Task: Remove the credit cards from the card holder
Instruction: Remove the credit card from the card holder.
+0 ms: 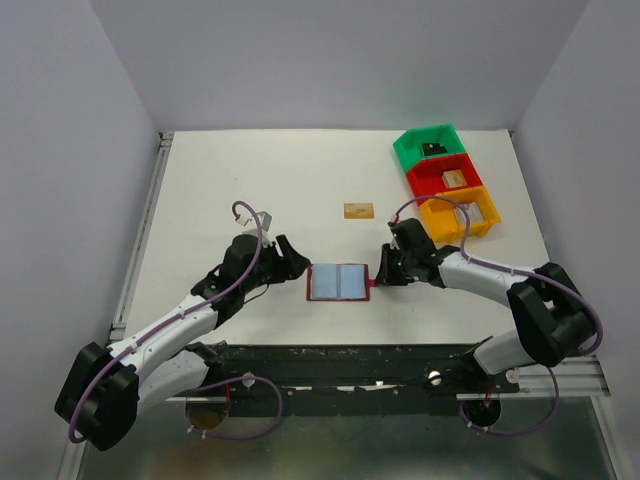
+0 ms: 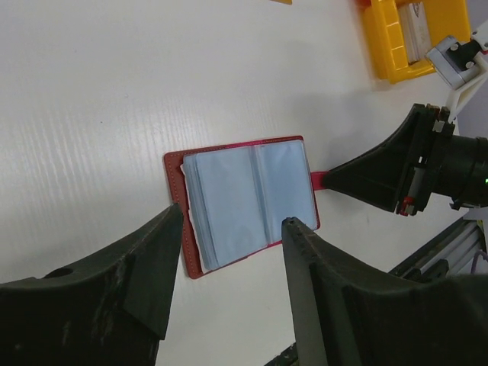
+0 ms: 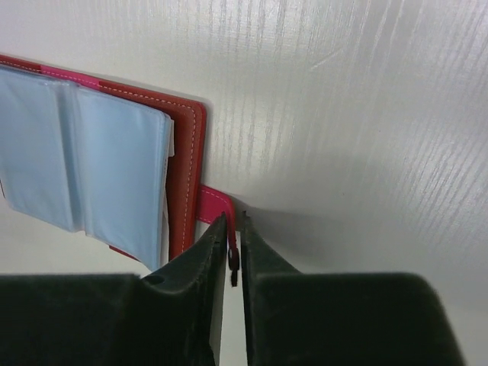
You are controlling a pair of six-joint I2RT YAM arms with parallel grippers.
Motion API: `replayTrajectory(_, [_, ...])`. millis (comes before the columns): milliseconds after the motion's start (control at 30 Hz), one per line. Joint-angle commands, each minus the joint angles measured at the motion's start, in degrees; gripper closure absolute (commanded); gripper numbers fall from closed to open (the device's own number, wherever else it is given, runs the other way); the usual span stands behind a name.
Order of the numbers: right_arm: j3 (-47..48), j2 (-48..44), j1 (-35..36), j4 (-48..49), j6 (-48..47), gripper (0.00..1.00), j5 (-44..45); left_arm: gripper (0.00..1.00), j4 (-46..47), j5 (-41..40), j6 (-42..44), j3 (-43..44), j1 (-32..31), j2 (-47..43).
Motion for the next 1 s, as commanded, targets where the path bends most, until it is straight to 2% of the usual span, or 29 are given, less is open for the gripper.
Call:
replayTrajectory(0, [0.50, -0.09, 0.07, 1.84, -0.62, 0.86, -1.29, 0.37, 1.18, 2.45, 2.50, 0.25, -0.43, 0.04])
replayTrajectory(100, [-0.11, -2.28, 0.07, 3.07, -1.33, 0.99, -3.22, 0.34, 1.18, 4.29, 4.87, 1.48, -0.43, 1.88])
replayTrajectory(200, [-0.20, -4.57, 0.07, 3.25, -2.29, 1.00, -4.63, 0.28, 1.52, 7.19, 5.40, 3.06, -0.34, 4.52])
replayTrajectory(433, [-1.43, -8.97, -0.02, 4.74, -3.53, 1.00, -9.11, 0.24, 3.02, 10.36, 5.40, 4.47, -0.43, 8.30])
replayTrajectory(700, [-3.10, -9.94, -0.02, 7.46, -2.73, 1.00, -12.63, 0.23, 3.81, 12.12, 4.79, 6.06, -0.34, 12.61])
replayTrajectory(967, [-3.98, -10.02, 0.16, 8.26, -1.68, 1.00, -12.20, 0.23, 1.18, 10.10, 4.52, 7.02, -0.34, 15.60])
